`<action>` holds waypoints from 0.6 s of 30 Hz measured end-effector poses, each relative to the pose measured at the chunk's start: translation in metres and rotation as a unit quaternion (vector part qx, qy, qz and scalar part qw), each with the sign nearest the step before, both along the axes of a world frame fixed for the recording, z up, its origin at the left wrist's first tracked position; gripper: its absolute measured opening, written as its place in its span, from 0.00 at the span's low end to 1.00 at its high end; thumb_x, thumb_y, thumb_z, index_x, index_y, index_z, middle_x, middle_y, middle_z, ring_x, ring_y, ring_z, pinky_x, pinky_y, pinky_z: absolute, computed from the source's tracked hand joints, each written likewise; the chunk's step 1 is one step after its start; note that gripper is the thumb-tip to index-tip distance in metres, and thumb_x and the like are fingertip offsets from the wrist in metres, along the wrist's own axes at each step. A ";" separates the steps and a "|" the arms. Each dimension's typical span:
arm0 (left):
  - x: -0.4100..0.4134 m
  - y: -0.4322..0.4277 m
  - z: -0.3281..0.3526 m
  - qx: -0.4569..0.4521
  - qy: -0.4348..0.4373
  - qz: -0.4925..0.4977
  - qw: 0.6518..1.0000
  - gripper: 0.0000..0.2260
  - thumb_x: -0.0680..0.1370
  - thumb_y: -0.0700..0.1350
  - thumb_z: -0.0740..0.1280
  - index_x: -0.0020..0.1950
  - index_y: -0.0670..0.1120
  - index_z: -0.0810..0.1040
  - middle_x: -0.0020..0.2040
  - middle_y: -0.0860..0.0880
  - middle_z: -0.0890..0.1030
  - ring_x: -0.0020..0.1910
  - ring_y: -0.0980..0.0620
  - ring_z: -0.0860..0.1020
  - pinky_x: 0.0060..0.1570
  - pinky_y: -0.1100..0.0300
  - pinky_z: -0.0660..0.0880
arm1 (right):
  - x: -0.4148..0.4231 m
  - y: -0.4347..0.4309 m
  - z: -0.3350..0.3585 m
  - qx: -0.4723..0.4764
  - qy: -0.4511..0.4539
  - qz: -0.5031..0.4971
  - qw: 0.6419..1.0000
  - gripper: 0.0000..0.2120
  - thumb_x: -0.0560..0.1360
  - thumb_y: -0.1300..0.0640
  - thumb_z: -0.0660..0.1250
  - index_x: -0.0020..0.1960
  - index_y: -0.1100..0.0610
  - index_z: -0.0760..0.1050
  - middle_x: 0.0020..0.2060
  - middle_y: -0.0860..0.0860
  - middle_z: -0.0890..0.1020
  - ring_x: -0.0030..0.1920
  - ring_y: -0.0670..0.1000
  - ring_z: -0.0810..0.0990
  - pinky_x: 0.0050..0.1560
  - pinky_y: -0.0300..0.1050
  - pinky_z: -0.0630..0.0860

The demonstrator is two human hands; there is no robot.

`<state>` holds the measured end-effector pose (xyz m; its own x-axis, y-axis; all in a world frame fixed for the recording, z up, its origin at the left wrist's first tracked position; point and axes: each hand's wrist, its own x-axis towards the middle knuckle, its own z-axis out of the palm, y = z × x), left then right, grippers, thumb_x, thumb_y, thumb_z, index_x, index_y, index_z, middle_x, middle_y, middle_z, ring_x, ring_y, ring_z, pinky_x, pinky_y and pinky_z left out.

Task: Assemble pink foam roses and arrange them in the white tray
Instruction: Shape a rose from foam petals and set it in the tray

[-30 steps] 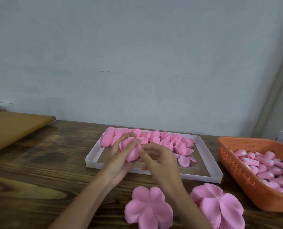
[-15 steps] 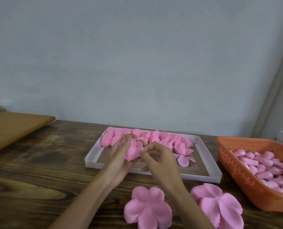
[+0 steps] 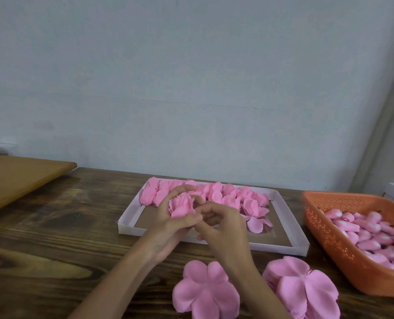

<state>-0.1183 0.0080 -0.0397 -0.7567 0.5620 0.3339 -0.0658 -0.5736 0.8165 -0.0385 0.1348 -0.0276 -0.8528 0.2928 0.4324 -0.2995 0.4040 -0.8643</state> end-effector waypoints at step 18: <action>-0.005 0.002 -0.002 -0.040 -0.009 0.019 0.999 0.14 0.77 0.37 0.68 0.60 0.49 0.82 0.54 0.39 0.84 0.50 0.46 0.83 0.48 0.53 0.82 | 0.000 0.013 0.004 0.011 -0.051 0.034 0.998 0.07 0.78 0.58 0.71 0.44 0.50 0.85 0.38 0.44 0.87 0.40 0.45 0.86 0.41 0.47 0.85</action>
